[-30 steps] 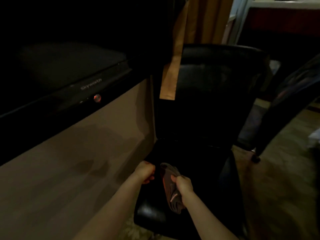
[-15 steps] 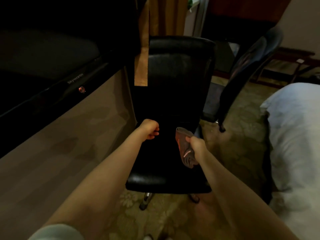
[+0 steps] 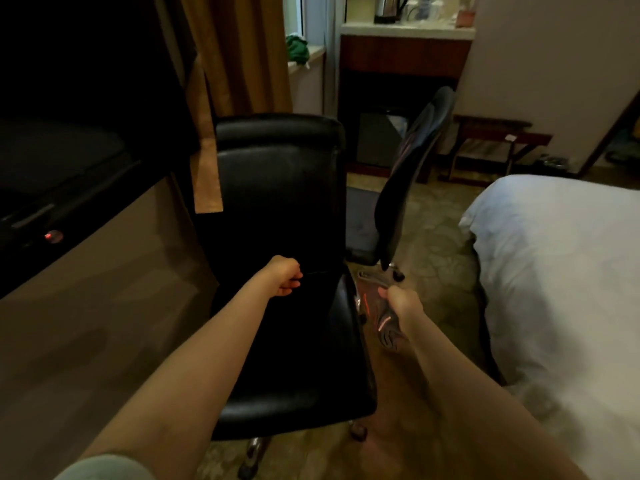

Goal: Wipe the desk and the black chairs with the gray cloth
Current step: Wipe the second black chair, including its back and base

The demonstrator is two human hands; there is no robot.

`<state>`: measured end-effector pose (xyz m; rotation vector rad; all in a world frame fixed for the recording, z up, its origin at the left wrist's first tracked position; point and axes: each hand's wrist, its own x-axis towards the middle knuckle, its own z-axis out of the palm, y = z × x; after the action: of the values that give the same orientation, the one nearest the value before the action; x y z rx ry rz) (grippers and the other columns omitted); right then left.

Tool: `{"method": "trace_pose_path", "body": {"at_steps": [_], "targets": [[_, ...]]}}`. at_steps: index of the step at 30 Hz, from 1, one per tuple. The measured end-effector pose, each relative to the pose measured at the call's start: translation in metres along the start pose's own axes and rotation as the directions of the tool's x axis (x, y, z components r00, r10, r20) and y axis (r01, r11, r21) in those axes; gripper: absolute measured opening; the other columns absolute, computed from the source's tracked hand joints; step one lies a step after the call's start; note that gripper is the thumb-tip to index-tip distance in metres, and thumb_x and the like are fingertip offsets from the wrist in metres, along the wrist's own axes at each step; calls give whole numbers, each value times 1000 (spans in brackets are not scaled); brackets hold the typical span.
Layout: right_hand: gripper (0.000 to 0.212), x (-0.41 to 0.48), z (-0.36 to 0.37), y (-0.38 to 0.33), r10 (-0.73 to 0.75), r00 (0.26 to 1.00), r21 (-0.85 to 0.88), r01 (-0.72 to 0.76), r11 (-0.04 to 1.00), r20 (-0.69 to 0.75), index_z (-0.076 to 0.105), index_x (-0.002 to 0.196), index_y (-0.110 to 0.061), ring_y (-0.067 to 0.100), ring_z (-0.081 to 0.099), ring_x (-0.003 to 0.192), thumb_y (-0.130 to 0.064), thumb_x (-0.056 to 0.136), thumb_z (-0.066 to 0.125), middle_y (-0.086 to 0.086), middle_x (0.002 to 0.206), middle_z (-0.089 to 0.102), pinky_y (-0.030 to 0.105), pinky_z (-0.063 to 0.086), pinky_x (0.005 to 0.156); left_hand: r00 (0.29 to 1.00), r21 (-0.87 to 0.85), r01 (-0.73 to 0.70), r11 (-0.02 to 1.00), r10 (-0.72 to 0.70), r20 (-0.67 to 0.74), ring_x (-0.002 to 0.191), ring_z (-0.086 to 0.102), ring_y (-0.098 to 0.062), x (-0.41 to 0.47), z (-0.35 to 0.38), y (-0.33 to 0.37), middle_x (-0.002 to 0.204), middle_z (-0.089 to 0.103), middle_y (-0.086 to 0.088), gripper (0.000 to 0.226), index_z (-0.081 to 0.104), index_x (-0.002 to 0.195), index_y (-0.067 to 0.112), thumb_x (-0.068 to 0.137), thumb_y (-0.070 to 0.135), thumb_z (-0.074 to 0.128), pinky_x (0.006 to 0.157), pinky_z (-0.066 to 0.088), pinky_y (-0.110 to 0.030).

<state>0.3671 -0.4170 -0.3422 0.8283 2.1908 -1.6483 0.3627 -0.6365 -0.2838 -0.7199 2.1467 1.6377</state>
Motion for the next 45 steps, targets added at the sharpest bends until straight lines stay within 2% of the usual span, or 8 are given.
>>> {"method": "trace_pose_path", "body": {"at_steps": [7,12,19,25,31,37,41,45], "targets": [[35,74,-114,-35,-85,996,-79,82,994,-38,61,115,1,34,59,100,-20,86,63,17,107,63,37,45,85,998,-32,-12,999,10,-60,64,49,-10,17,112,69,78,52,3,15,48,88,19,96,9,40,59,37,-24],[39,115,-150,-51,-7,1000,4,7,1000,-9,57,117,5,35,59,95,-16,85,64,17,99,60,36,46,79,997,-29,-50,998,48,-66,68,51,-11,25,156,107,86,55,1,10,48,98,17,94,9,43,61,40,-25],[41,161,-136,-93,-11,992,-59,18,998,123,56,121,0,35,59,101,-20,86,64,19,112,62,37,46,91,976,-28,-77,997,69,-207,69,51,-12,74,151,155,88,56,-1,14,49,103,17,93,8,45,61,40,-26],[38,220,-106,-161,-88,979,-91,106,990,186,62,117,-4,33,61,99,-22,84,66,15,108,65,41,48,95,927,57,-156,986,166,-336,63,50,-12,143,135,225,82,56,2,23,48,81,27,90,7,43,55,38,-25],[34,261,-78,-240,-215,943,-191,266,945,253,59,118,-7,31,58,99,-27,90,55,13,109,62,31,45,83,877,179,-219,959,274,-394,63,50,-12,194,119,302,83,56,1,29,52,114,26,91,12,43,55,37,-24],[27,296,-52,-304,-281,889,-233,378,896,361,52,114,-6,29,55,95,-25,95,47,9,95,52,35,46,84,857,356,-126,926,282,-432,90,58,-23,240,109,339,114,58,-4,36,46,131,26,94,23,45,76,48,-31],[33,323,-33,-350,-336,838,-274,475,836,429,51,121,-3,25,53,90,-24,97,44,13,110,58,30,44,76,845,465,25,885,230,-482,124,47,-27,270,103,356,143,43,-5,49,33,143,27,96,36,43,98,42,-36],[33,353,-15,-396,-360,775,-326,569,755,519,53,123,-5,25,52,86,-22,96,44,13,114,59,28,41,67,737,417,256,872,104,-668,126,42,-30,295,102,363,146,32,-11,52,30,144,31,95,47,37,93,43,-36]]}}
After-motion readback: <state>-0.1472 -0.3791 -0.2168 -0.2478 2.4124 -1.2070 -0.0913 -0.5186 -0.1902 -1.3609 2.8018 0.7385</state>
